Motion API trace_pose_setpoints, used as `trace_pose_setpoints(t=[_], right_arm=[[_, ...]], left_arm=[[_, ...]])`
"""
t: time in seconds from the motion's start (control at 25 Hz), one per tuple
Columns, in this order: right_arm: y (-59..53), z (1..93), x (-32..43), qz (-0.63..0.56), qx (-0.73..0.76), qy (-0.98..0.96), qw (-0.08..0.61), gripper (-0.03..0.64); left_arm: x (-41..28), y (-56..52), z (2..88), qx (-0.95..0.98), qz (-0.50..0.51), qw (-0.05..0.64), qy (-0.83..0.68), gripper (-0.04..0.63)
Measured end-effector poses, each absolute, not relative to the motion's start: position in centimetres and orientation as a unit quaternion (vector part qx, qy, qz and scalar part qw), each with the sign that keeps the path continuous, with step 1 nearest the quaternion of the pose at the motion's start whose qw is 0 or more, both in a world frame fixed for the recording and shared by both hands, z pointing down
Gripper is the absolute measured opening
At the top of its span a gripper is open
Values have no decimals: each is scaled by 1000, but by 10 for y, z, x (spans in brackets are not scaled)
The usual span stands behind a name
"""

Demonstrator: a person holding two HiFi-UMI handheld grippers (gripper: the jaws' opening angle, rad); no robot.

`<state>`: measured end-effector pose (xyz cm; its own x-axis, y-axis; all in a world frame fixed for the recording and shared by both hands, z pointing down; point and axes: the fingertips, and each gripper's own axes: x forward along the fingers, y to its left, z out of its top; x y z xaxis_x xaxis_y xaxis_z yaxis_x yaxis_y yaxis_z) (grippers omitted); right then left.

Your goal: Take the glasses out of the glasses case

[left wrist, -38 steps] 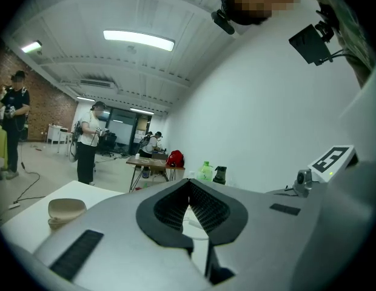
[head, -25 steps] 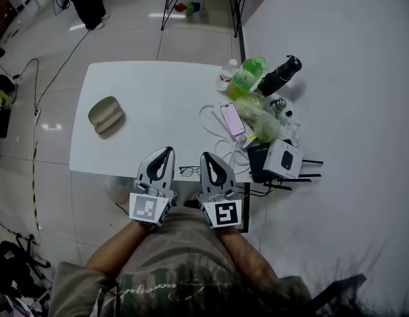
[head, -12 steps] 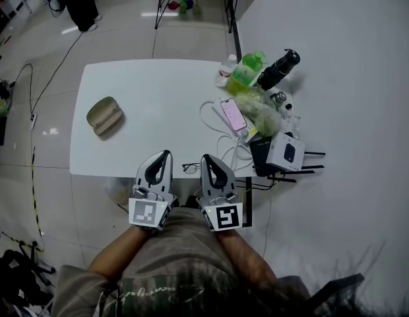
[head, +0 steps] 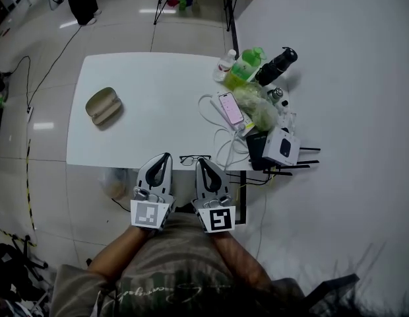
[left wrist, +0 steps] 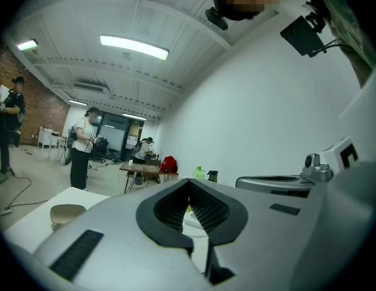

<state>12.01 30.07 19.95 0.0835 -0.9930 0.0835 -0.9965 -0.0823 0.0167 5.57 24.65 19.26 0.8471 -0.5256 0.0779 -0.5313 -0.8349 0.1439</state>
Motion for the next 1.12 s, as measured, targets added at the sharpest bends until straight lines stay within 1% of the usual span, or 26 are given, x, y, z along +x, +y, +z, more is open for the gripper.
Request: trace_pose_setpoints(t=[0.16, 0.28, 0.4, 0.48, 0.64, 0.72, 0.96, 1.12], right_arm=[[321, 189, 117, -15, 721, -691, 55, 12], [348, 184, 119, -11, 718, -695, 40, 12], [374, 179, 119, -28, 717, -696, 43, 12], [389, 175, 117, -35, 716, -697, 30, 12], [416, 185, 118, -10, 716, -698, 8, 12], [429, 186, 120, 0, 722, -692, -8, 12], [445, 172, 111, -21, 720, -693, 0, 12], [446, 169, 103, -23, 718, -696, 10, 12]], left_arm=[[52, 271, 188, 952, 17, 77, -297, 8], [47, 296, 185, 942, 26, 84, -324, 8], [49, 324, 188, 940, 34, 75, -331, 8], [53, 344, 194, 940, 38, 74, -330, 8], [55, 378, 203, 939, 37, 88, -330, 8], [53, 392, 206, 941, 46, 84, -326, 8], [49, 406, 201, 951, 21, 40, -306, 8], [50, 401, 194, 950, 3, 43, -311, 8]])
